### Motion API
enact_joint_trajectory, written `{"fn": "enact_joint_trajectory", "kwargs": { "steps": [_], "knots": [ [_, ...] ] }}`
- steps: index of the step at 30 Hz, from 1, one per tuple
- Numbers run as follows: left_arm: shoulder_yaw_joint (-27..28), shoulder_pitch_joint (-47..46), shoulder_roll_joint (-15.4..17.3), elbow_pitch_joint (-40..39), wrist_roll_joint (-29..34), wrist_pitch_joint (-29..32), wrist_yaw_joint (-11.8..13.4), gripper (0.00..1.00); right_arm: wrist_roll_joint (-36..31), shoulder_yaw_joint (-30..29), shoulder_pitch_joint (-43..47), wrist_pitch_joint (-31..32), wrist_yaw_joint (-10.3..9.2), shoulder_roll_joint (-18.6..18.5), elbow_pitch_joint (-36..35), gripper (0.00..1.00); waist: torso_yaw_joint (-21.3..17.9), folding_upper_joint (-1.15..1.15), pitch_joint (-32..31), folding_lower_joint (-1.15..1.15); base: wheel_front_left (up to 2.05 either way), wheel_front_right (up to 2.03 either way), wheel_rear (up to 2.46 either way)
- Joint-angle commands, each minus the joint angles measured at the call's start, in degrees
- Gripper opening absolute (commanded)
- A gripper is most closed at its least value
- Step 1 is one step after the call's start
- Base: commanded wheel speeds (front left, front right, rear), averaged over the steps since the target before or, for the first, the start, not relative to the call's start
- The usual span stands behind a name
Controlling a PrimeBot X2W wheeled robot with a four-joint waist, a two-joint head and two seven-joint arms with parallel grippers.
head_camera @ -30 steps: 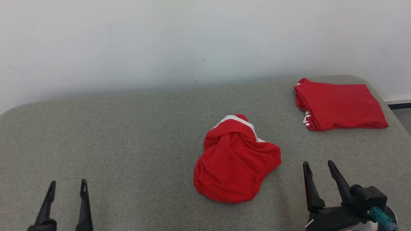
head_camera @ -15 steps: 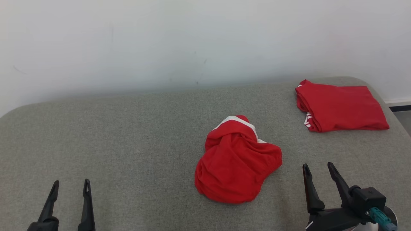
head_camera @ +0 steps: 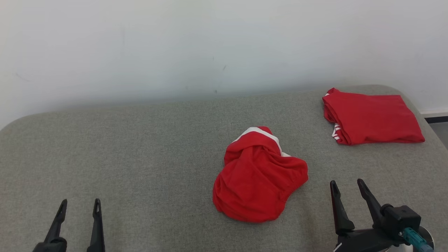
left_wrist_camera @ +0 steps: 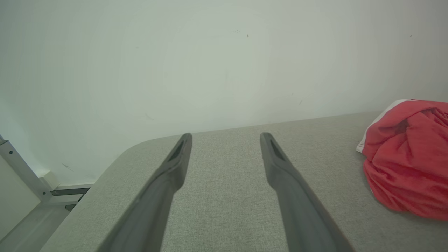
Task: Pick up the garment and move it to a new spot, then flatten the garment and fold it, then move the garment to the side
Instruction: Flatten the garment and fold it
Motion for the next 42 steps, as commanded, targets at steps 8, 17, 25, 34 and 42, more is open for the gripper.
{"fn": "enact_joint_trajectory", "kwargs": {
  "steps": [8,17,25,34,42],
  "knots": [
    [-0.4,0.4,0.5,0.1,-1.0,-0.1,0.0,1.00,-0.2,0.1,0.7,0.0,-0.16,0.1,-0.2,1.00,0.1,0.00,0.2,0.00,0.00,0.00,0.00],
    [-0.7,0.0,0.9,0.4,-1.1,-0.4,0.4,1.00,-0.3,-0.1,0.6,0.0,-0.16,0.1,-0.1,1.00,0.1,0.00,0.4,0.00,0.00,0.00,0.00],
    [-0.9,0.0,1.2,0.4,-1.2,-0.4,0.9,1.00,-0.2,-0.2,0.7,-0.1,-0.16,0.1,0.0,1.00,0.0,0.00,0.5,0.00,0.00,0.00,0.00],
    [-1.0,-0.1,1.4,0.5,-1.5,-0.5,1.2,1.00,-0.1,-0.4,0.6,-0.1,-0.16,0.1,0.2,1.00,0.0,0.00,0.6,0.00,0.00,0.00,0.00],
    [-1.1,-1.8,-0.1,0.6,-2.2,-1.5,2.3,1.00,0.1,-0.4,0.3,-0.5,-0.16,0.1,0.6,1.00,-0.5,0.00,1.0,0.00,0.00,0.00,0.00]
  ]
}}
